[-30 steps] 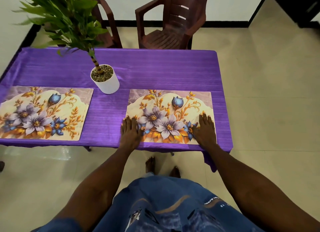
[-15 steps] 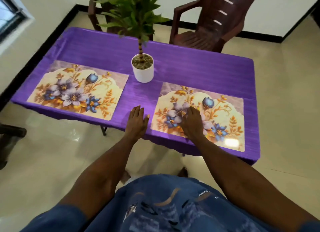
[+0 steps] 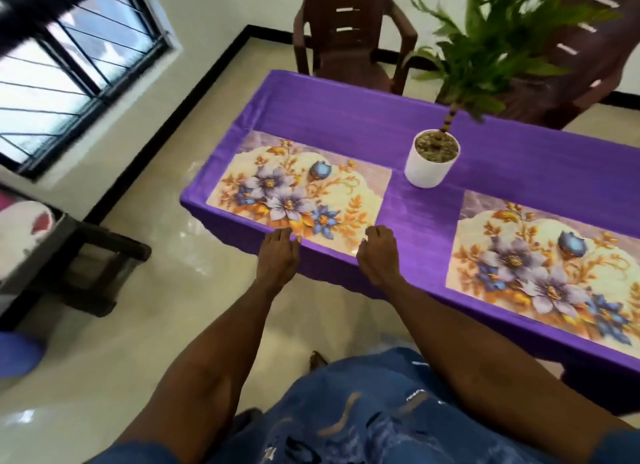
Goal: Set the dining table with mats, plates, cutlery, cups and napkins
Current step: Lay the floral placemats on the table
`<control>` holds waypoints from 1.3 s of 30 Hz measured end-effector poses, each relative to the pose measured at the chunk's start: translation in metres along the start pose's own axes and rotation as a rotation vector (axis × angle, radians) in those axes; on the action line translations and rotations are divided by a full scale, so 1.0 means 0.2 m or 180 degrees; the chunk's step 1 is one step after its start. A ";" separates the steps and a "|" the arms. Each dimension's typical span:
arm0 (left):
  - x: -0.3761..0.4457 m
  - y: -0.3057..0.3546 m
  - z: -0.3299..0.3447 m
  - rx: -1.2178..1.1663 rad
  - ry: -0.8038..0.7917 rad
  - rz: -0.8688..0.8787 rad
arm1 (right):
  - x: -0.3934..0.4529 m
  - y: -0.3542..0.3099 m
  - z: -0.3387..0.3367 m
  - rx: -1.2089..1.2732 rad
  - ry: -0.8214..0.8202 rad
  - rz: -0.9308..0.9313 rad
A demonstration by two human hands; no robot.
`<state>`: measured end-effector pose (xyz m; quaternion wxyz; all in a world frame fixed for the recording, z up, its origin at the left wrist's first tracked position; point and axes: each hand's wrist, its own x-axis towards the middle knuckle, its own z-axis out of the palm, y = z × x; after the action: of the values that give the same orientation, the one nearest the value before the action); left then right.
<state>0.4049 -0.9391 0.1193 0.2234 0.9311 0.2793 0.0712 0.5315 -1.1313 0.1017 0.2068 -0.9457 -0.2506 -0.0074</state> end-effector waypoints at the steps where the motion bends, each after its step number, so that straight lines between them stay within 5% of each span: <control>1: 0.03 -0.04 -0.04 -0.0061 -0.0014 -0.0055 | 0.03 -0.07 0.02 -0.0001 -0.0017 -0.0076; 20: 1.00 -0.65 -0.40 -0.0522 -0.0246 -0.0968 | 0.70 -0.86 0.41 -0.0273 -0.0658 0.0536; 29: 1.30 -0.89 -0.31 -0.0733 -0.0833 -0.1659 | 0.67 -1.01 0.49 -0.0376 -0.0964 0.1102; 39: 1.33 -0.91 -0.34 -0.0958 -0.0893 -0.1566 | 0.71 -1.04 0.58 -0.0430 -0.1118 0.1419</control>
<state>0.5206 -0.6299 0.0990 0.4054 0.7929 0.4489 -0.0736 0.5457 -0.8553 0.0934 0.0934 -0.9759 -0.0675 0.1853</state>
